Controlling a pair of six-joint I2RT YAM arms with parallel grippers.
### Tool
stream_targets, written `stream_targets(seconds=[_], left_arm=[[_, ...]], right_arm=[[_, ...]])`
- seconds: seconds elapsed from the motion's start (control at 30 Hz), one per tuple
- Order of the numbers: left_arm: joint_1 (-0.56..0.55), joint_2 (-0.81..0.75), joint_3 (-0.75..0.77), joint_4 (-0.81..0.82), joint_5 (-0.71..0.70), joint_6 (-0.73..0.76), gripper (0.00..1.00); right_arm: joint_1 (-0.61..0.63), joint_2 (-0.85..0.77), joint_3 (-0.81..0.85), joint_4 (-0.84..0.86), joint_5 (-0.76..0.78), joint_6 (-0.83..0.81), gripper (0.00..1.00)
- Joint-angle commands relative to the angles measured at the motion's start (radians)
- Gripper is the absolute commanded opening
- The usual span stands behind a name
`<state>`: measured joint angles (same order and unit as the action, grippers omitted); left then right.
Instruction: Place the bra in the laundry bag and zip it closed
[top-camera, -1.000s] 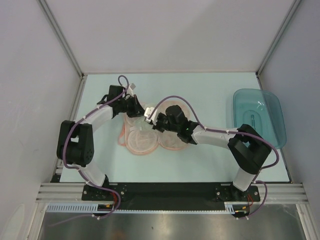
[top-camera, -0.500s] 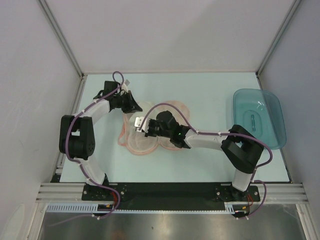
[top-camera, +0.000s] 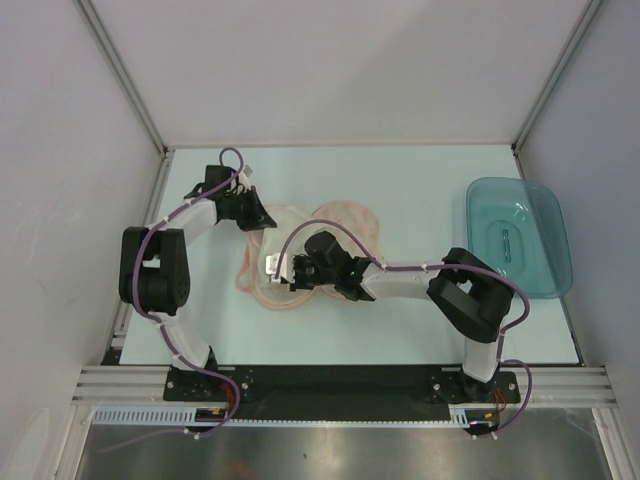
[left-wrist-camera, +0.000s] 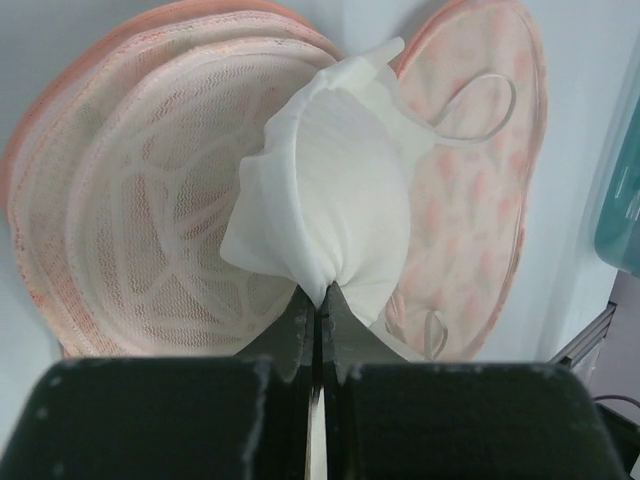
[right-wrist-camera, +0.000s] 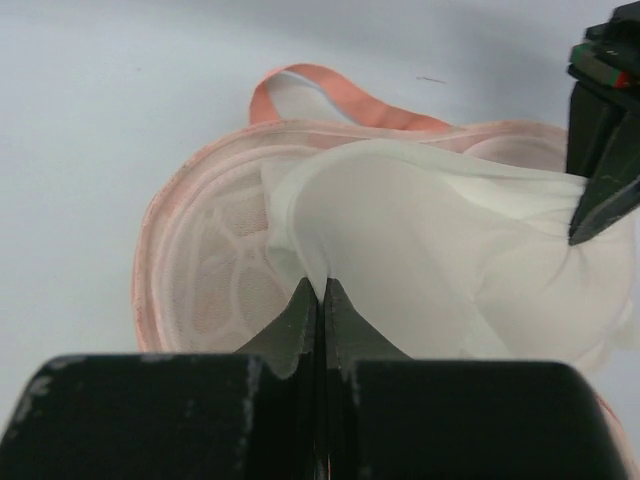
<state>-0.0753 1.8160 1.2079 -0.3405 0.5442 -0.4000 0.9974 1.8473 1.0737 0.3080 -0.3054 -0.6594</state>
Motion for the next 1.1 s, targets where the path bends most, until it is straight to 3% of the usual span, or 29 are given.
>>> stream_targets(seconds=[0.0, 0.33, 0.43, 0.53, 0.57, 0.7, 0.73, 0.8, 0.93, 1.07], left_arm=[[0.009, 0.011, 0.007, -0.008, -0.047, 0.026, 0.0], [0.011, 0.025, 0.018, -0.029, -0.131, 0.027, 0.02], [0.016, 0.003, 0.01, -0.026, -0.159, 0.023, 0.08], [0.019, -0.009, 0.013, -0.025, -0.185, 0.023, 0.22], [0.022, -0.011, 0.028, -0.035, -0.199, 0.027, 0.24], [0.029, -0.049, 0.025, -0.048, -0.237, 0.03, 0.33], [0.031, -0.056, 0.025, -0.06, -0.242, 0.03, 0.37], [0.032, -0.096, 0.025, -0.068, -0.256, 0.033, 0.46], [0.032, -0.187, 0.002, -0.078, -0.296, 0.041, 0.47], [0.032, -0.241, -0.024, -0.068, -0.282, 0.065, 0.55]], right_arm=[[0.017, 0.038, 0.017, -0.029, -0.052, -0.026, 0.02], [0.032, 0.081, 0.043, -0.075, -0.049, -0.029, 0.07], [0.033, 0.085, 0.045, -0.07, -0.032, -0.014, 0.15], [0.032, 0.089, 0.057, -0.079, -0.031, 0.013, 0.27], [0.032, 0.086, 0.057, -0.079, -0.032, 0.024, 0.37], [0.029, 0.035, 0.032, -0.063, -0.032, 0.11, 0.57], [0.026, 0.02, 0.008, -0.031, -0.015, 0.133, 0.66], [0.021, -0.04, -0.001, -0.018, 0.038, 0.181, 0.69], [-0.022, -0.155, -0.04, -0.011, 0.113, 0.354, 0.73], [-0.081, -0.255, -0.096, 0.034, 0.178, 0.503, 0.8]])
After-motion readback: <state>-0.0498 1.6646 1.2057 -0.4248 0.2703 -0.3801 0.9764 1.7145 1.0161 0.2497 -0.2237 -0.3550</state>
